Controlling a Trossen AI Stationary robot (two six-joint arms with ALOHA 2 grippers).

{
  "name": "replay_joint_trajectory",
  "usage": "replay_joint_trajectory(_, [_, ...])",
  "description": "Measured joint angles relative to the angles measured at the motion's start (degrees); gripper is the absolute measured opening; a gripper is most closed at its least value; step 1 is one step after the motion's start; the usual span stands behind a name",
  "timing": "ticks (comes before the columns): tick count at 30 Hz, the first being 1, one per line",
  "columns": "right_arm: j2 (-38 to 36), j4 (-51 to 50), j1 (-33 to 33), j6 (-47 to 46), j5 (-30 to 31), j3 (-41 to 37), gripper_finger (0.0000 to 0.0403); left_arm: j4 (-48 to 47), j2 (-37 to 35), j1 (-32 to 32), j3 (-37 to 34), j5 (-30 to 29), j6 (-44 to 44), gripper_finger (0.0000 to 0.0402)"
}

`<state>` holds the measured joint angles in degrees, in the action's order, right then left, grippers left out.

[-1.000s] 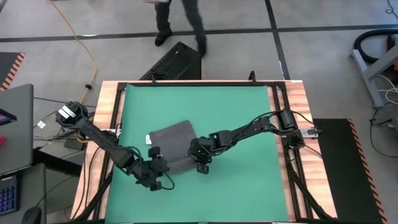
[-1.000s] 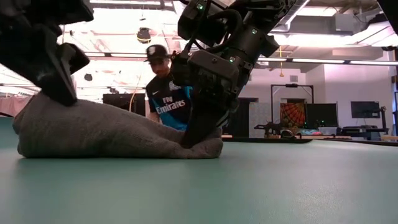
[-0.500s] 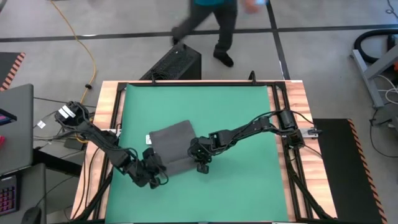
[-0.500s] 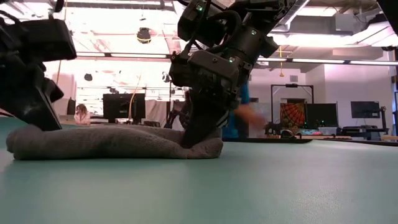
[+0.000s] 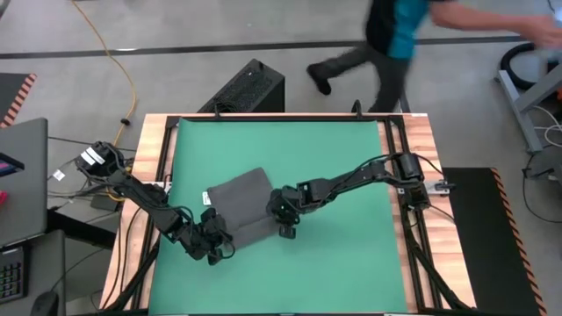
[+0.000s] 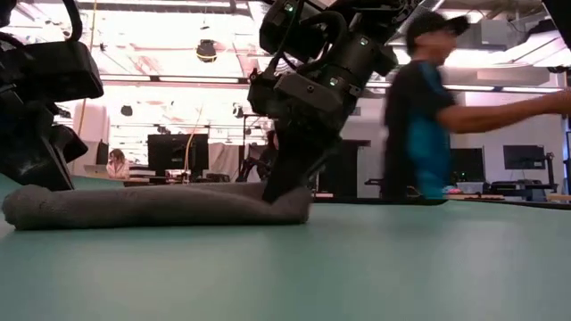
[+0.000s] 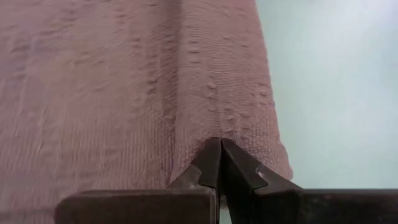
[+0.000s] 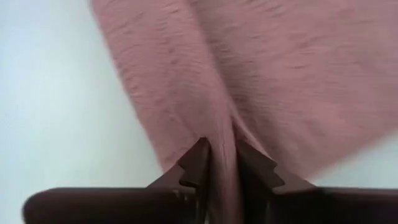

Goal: Roll towel
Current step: Roll the gray towel

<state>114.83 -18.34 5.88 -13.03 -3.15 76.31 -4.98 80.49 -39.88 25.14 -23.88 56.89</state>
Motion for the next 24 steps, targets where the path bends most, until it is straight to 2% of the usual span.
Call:
replay_joint_trajectory(4, [-1.5, -0.9, -1.6, 1.2, 0.0, 0.0, 0.0117, 0.0, 0.0, 0.0, -0.1, -0.2, -0.1, 0.0])
replay_joint_trajectory(8, [-2.7, -1.8, -2.8, 2.1, -4.1, -0.1, 0.014, 0.0, 0.1, -0.1, -0.1, -0.5, -0.9, 0.0])
replay_joint_trajectory(16, [-9.7, 1.7, -4.8, 8.2, -4.1, 0.1, 0.0145, -0.3, 0.1, -0.1, -0.1, -0.4, -1.4, 0.0])
replay_joint_trajectory(20, [-11.3, 4.0, -2.5, 12.0, -5.6, 0.0, 0.0128, -0.5, 0.1, -0.1, -0.1, -0.5, -1.1, 0.0])
replay_joint_trajectory(24, [-10.5, 11.1, 1.2, 11.7, -4.8, -3.3, 0.0083, -0.5, 0.2, -0.1, -0.1, -0.6, -0.8, 0.0])
